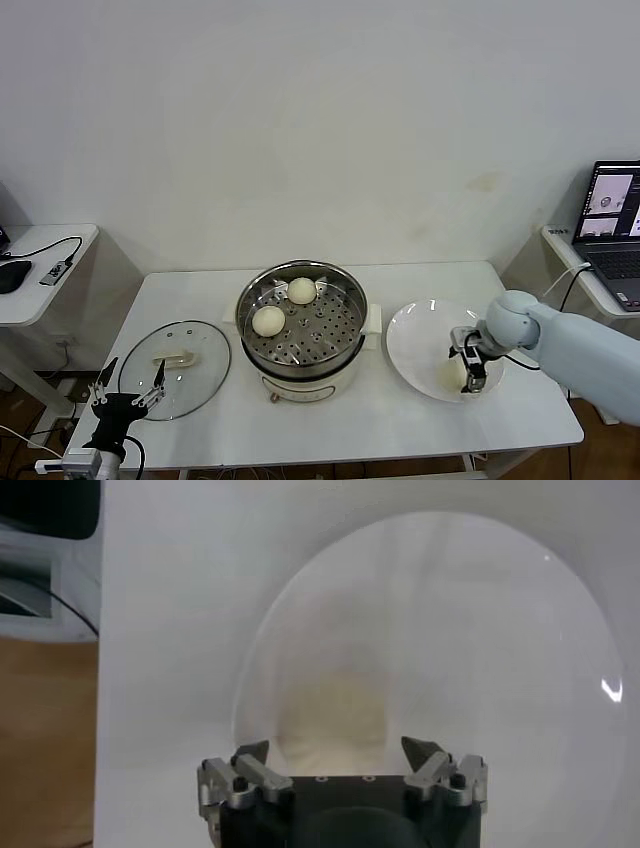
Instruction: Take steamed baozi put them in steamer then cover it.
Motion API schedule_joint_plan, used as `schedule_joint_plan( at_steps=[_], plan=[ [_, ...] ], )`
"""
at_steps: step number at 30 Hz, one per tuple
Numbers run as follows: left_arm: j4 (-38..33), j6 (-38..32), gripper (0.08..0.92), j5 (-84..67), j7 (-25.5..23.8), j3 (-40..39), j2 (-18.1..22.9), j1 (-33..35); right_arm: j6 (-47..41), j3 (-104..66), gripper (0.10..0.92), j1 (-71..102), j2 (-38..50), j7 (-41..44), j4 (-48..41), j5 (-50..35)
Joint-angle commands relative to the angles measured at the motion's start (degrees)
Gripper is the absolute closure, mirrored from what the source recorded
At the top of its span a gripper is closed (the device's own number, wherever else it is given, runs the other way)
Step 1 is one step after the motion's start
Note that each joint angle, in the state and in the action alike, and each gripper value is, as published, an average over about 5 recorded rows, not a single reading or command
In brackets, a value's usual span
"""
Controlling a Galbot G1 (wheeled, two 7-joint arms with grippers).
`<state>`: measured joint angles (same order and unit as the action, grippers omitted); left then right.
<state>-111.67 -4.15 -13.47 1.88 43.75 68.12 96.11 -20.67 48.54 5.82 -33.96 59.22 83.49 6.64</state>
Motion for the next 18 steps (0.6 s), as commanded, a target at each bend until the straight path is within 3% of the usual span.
schedule_joint_plan(
  at_steps=[1,7,18],
  plan=[
    [-0.02,0.06,0.177,-0.03,0.03,0.04,-0.05,-0.03,-0.62,-0.20,0.324,0.40,-1.07,0.18,-1.01,-0.01],
    [0.04,0.04,0.177,-0.02,0.07,0.05,0.01,-0.12,-0.73,-0.49,0.403,-0.57,-0.25,0.58,-0.58,-0.44],
    [-0.32,0.07,0.177,0.00,0.11,0.19,-0.17,-0.23,-0.58,-0.95,0.423,-9.98,2.74,2.64,1.01,-4.81]
  ],
)
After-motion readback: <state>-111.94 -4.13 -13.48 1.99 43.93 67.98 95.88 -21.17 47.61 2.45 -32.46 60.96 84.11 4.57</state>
